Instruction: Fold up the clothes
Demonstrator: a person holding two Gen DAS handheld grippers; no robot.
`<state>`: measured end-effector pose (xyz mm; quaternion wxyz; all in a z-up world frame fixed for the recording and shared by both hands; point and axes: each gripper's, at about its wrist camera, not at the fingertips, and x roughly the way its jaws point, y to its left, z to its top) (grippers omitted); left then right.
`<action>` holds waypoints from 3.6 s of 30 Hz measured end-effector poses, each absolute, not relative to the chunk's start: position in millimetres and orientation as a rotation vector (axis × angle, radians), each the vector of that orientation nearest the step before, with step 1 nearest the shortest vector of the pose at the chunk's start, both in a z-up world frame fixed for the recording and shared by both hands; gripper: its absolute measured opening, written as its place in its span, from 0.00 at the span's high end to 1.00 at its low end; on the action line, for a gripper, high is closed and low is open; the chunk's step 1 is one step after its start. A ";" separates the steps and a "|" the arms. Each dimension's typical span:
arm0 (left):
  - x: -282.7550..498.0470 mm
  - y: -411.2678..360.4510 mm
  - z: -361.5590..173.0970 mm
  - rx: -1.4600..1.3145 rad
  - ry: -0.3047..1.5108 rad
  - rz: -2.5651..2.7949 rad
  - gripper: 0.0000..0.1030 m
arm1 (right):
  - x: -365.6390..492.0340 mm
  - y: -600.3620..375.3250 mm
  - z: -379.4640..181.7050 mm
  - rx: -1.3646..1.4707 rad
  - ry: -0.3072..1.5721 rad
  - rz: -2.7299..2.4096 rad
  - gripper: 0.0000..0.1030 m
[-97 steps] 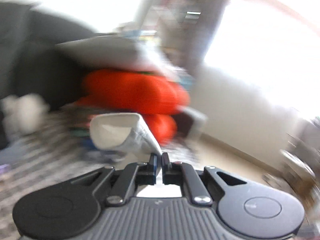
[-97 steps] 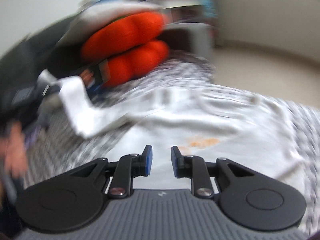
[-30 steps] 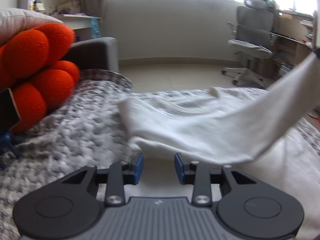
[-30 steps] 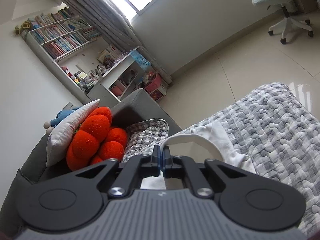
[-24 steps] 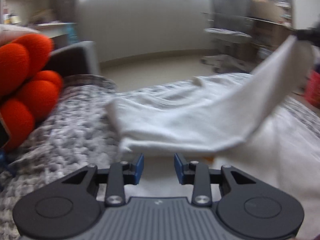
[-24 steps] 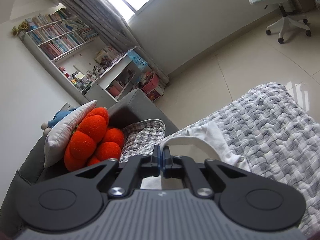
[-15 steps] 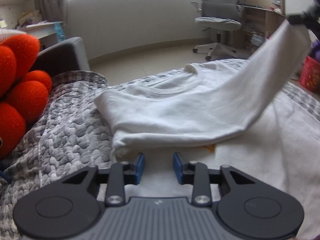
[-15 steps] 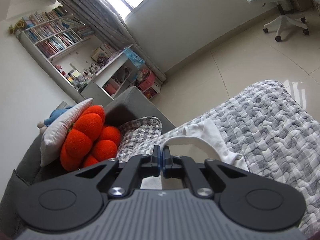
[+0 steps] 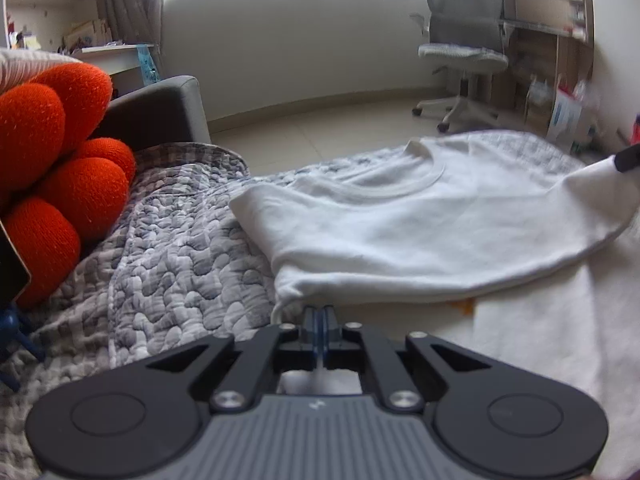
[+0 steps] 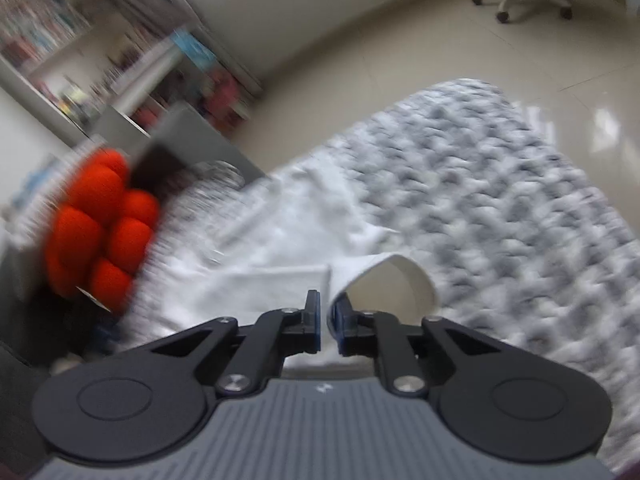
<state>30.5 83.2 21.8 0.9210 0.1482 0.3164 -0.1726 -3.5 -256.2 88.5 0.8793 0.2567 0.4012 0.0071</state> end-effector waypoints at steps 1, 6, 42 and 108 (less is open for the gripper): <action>30.8 83.2 21.8 0.307 0.647 -0.351 0.97 | -4.4 -253.0 90.3 0.454 0.830 -0.020 0.86; 33.6 87.7 24.4 0.286 0.649 -0.315 0.97 | -17.2 -231.8 101.0 0.088 0.736 -0.049 0.84; 44.1 109.0 27.1 0.107 0.722 -0.254 0.98 | -65.9 -123.3 66.8 -0.547 0.783 0.456 0.97; 49.2 103.5 32.5 0.095 0.711 -0.155 0.76 | -46.0 -170.5 52.9 -0.377 0.932 0.353 0.86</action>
